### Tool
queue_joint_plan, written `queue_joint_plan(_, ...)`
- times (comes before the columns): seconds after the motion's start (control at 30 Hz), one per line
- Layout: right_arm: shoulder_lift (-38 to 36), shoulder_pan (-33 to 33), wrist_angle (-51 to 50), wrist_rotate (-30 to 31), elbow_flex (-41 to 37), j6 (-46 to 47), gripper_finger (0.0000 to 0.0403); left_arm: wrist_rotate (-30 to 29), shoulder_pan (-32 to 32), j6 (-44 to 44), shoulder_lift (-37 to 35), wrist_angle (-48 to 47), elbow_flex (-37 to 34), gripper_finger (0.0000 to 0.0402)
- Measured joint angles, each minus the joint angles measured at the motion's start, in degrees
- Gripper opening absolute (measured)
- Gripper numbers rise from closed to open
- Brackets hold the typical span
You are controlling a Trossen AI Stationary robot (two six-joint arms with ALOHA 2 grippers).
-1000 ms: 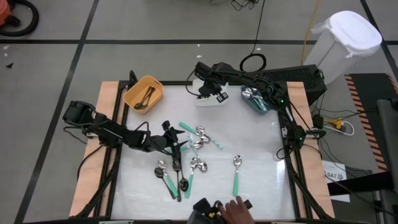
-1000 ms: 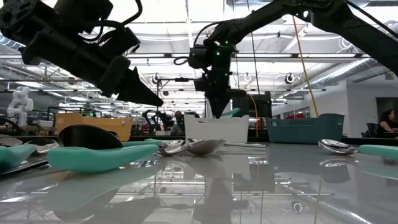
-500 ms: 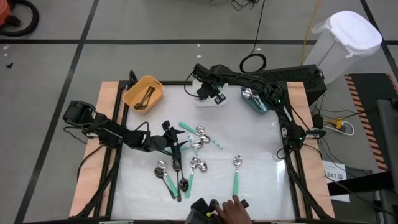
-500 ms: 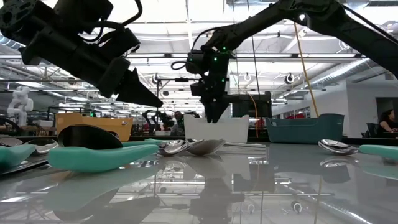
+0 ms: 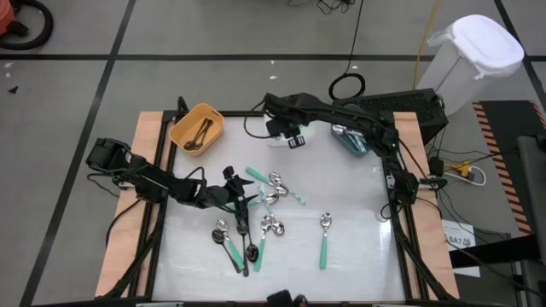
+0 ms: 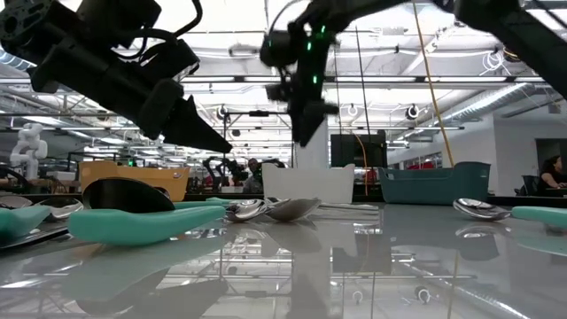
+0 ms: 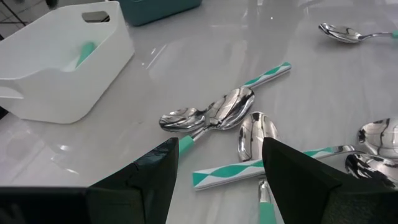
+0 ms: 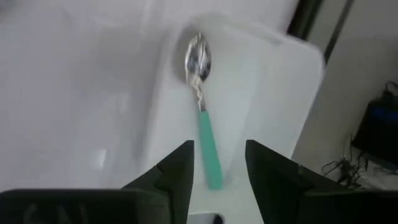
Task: Sort silverware by color (type)
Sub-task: Put the blue spoon into the white bin
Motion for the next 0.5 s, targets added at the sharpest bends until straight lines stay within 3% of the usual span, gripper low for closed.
queue_joint_plan(0.1, -3.05, 2.51, -2.32, -1.42, 0.0, 7.74, 0.0139, 0.03, -0.15, -1.3, 0.01, -0.08, 0.0, 0.0232)
queue_joint_plan(0.27, -6.87, 6.63, -8.69, -15.58, -2.36, 25.61, 0.0139, 0.76, -1.43, -3.86, 0.0, -0.99, 0.02, 0.0232)
queue_joint_plan(0.37, -10.8, 11.47, -6.68, -15.5, -11.88, 31.35, 0.0139, 1.08, -2.86, -4.67, 0.02, -1.32, 0.02, 0.0232)
queue_joint_plan(0.5, -17.33, 18.56, 5.17, -12.38, -26.98, 34.9, 0.0139, 1.14, -4.99, -5.97, 0.02, -1.32, 0.02, 0.0232)
